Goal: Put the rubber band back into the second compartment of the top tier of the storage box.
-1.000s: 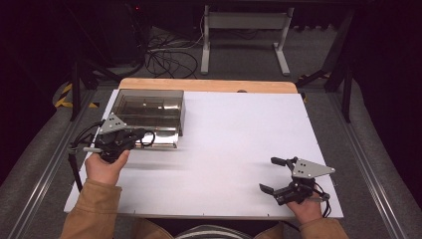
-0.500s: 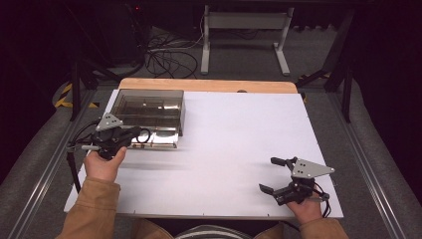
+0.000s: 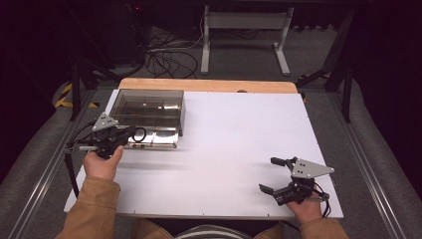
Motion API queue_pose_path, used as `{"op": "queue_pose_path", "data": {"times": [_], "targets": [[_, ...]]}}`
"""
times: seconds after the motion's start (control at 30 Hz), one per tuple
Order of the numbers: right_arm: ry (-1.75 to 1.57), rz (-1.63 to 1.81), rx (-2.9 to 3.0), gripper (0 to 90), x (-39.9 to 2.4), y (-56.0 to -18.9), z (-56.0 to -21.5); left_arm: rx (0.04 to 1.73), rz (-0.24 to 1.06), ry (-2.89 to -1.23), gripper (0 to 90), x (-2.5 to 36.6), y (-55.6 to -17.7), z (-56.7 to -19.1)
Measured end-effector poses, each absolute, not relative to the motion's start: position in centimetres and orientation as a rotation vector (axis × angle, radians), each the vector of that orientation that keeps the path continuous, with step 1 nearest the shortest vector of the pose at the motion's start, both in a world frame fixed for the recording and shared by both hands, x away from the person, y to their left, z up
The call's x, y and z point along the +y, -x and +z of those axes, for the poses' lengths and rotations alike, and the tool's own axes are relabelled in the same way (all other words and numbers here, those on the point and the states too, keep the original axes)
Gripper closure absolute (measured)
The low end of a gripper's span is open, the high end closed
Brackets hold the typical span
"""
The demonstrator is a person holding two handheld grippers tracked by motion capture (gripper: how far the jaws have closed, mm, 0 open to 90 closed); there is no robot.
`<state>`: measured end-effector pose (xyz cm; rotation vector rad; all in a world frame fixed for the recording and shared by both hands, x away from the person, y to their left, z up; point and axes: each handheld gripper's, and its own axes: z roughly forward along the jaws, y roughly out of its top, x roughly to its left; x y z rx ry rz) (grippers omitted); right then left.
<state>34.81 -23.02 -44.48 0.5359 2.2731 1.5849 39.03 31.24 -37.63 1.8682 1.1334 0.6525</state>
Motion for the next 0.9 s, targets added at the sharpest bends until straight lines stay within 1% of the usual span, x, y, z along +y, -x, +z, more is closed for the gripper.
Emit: {"op": "queue_pose_path", "data": {"times": [0.9], "targets": [[-0.531, 1.584, 2.279, 3.5, -23.0, -34.8, -44.5, 1.159, 0.681, -1.845, 86.2, 31.9, -40.1, -39.0]]}}
